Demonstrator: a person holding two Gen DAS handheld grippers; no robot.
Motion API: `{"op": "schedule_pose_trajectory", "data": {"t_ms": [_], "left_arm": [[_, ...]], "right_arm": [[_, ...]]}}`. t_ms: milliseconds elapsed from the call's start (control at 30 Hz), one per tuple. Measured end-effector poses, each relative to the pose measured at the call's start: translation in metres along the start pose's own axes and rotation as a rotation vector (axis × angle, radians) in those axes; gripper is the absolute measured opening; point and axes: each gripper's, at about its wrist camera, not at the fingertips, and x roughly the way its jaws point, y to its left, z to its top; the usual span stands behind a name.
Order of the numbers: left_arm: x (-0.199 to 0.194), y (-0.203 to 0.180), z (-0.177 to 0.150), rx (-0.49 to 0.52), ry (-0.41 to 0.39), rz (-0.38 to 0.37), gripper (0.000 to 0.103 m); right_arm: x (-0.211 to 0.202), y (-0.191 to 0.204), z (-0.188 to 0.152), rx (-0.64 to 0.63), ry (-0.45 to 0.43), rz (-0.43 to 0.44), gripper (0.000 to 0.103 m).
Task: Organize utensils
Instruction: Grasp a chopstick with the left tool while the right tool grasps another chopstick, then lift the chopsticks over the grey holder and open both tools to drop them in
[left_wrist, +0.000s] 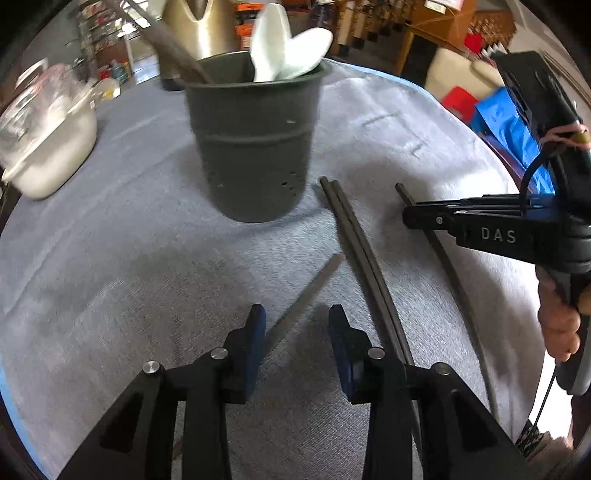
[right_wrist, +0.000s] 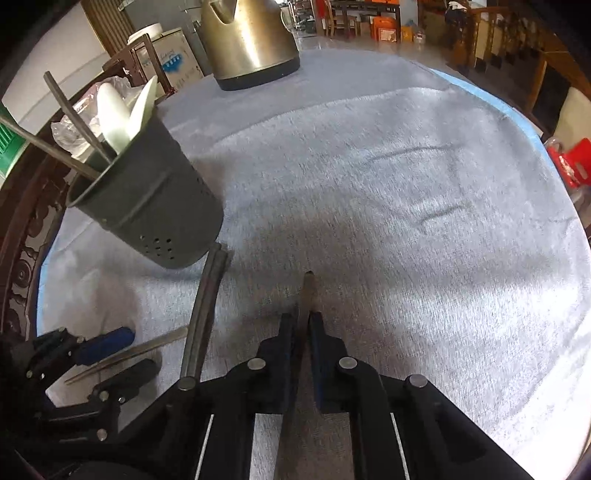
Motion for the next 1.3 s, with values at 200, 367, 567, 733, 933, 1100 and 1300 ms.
{"op": "schedule_pose_trajectory", "data": {"t_ms": [200, 367, 567, 733, 933, 1100, 1300], "left_arm": [[0.004, -0.006, 0.007, 0.081, -0.016, 0.036, 0.024], [0.007, -0.002, 0.011, 0.061, -0.022, 0.04, 0.007], [-0.016, 0.011, 0.006, -0.005, -0.069, 0.056, 0.005], [-0.065, 0.026, 0.003, -0.084, -0.184, 0.036, 0.005], [-0.119, 0.034, 0.008, -0.173, -0.339, 0.03, 0.005], [-0.158, 0.042, 0.01, -0.259, -0.459, 0.034, 0.005], [-0.196, 0.051, 0.019, -0.367, -0.632, 0.057, 0.005]], "right_arm": [[-0.008, -0.012, -0.005, 0.017, 0.044, 0.044, 0.009], [-0.005, 0.001, 0.004, -0.013, 0.049, -0.002, 0.011], [-0.008, 0.003, 0.003, -0.03, 0.011, 0.001, 0.006], [-0.05, -0.004, -0.004, -0.005, -0.089, 0.063, 0.006], [-0.106, -0.005, -0.003, 0.014, -0.255, 0.136, 0.006], [-0.143, -0.001, -0.003, 0.04, -0.423, 0.187, 0.006], [-0.189, -0.001, 0.001, 0.07, -0.623, 0.237, 0.006]]}}
